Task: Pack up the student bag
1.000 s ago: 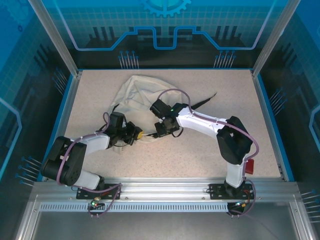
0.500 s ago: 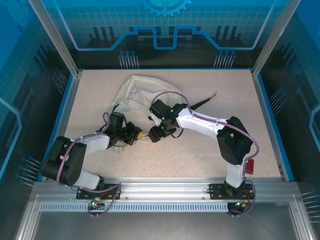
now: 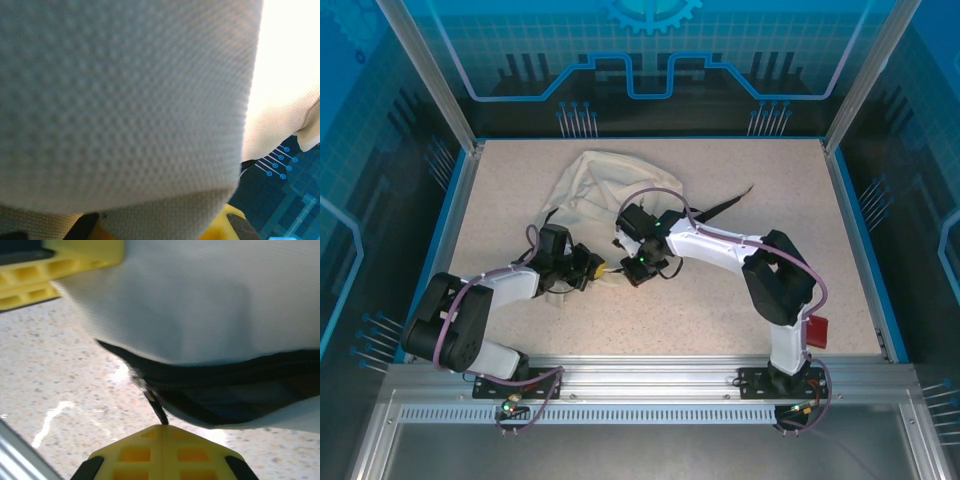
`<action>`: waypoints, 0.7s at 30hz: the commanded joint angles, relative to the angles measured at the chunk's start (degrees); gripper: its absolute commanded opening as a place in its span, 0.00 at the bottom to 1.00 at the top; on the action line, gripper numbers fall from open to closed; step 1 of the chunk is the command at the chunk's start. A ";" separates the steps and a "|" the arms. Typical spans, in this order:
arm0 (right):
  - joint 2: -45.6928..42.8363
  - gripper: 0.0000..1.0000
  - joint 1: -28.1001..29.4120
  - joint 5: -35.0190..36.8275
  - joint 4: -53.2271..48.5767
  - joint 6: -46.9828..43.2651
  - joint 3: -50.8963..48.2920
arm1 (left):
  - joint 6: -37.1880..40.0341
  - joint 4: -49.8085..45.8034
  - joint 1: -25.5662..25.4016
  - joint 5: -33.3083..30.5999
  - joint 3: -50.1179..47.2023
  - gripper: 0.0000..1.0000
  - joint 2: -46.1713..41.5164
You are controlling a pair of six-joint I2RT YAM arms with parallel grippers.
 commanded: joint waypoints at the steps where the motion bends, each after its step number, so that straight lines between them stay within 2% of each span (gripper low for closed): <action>1: -1.58 0.00 2.20 -6.27 2.55 3.51 1.33 | 1.01 0.03 0.17 0.90 0.53 0.00 -0.17; 6: -0.24 0.00 4.60 -8.47 5.94 6.43 3.10 | 1.03 0.43 -0.02 0.98 0.53 0.00 0.48; 10: -1.26 0.00 3.91 -2.52 4.59 8.24 2.01 | 1.05 0.89 0.00 1.14 0.36 0.00 0.54; 11: -2.43 0.03 3.56 -1.56 4.84 8.58 0.92 | 1.25 0.76 0.00 1.18 0.26 0.00 0.34; 12: -4.27 0.08 3.31 -0.53 5.31 8.81 -0.52 | 1.61 0.28 0.02 1.19 0.34 0.03 -0.01; 14: -8.16 0.27 2.55 1.06 6.95 9.75 -3.57 | 3.00 -1.73 0.00 0.92 0.52 0.17 -1.20; 17: -13.38 0.48 0.02 2.53 9.64 13.81 -8.33 | 6.01 -6.88 0.00 0.44 1.24 0.37 -4.81; 21: -16.84 0.63 -5.26 2.12 13.83 22.33 -14.46 | 12.36 -19.72 -0.52 -2.83 3.76 0.54 -12.33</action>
